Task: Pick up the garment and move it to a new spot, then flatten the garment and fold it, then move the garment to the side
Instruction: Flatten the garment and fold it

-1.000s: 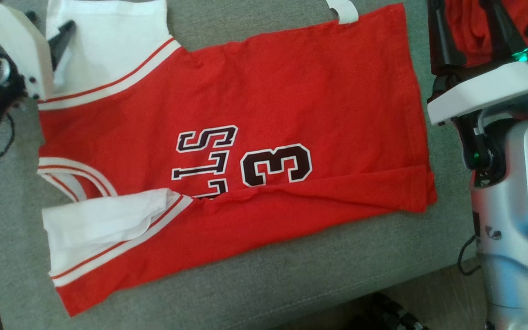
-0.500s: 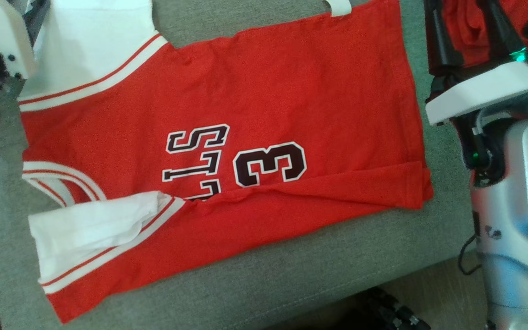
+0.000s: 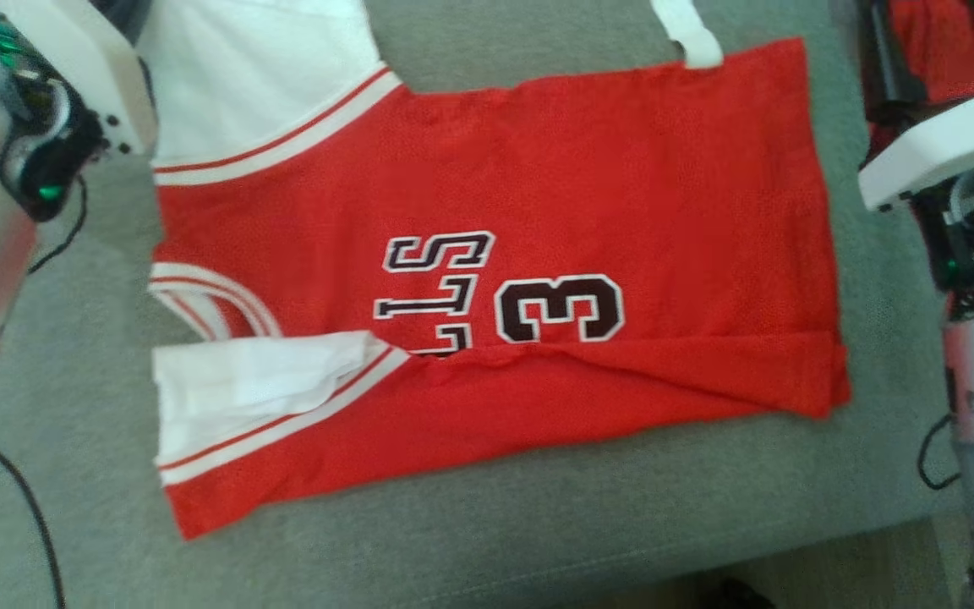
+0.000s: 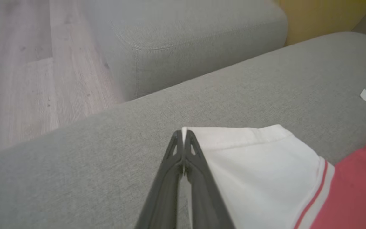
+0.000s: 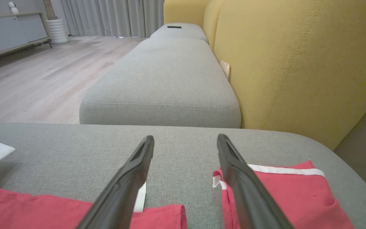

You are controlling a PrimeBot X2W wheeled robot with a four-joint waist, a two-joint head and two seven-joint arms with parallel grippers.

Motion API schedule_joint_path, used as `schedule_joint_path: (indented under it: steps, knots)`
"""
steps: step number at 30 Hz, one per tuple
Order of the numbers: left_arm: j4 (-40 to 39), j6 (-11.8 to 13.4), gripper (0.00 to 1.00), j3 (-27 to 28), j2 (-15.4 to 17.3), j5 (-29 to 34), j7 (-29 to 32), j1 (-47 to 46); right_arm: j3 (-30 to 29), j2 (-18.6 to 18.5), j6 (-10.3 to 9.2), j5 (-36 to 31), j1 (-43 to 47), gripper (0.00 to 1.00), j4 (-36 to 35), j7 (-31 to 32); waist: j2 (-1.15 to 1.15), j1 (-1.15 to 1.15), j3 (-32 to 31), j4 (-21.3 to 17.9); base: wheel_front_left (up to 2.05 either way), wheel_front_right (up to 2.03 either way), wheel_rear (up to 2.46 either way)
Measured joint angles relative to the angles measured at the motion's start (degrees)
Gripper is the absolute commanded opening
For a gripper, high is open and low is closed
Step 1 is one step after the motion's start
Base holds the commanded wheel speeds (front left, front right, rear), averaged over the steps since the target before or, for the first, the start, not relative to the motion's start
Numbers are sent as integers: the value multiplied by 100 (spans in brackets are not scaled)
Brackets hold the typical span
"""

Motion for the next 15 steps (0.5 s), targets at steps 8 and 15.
schedule_joint_path:
  steps: [8, 15]
  knots:
    - [-448, 0, 0, -322, -99, 0, -643, 204, 164, -558, 0, 212, -21, 100, 754, 346, 0, 0, -317, 610, 0, 0, 0]
    - [-949, 0, 0, -521, -92, 1, -793, 454, 593, -1003, 0, 363, -216, 100, 1685, 708, 0, 0, -452, 1033, 0, 0, 0]
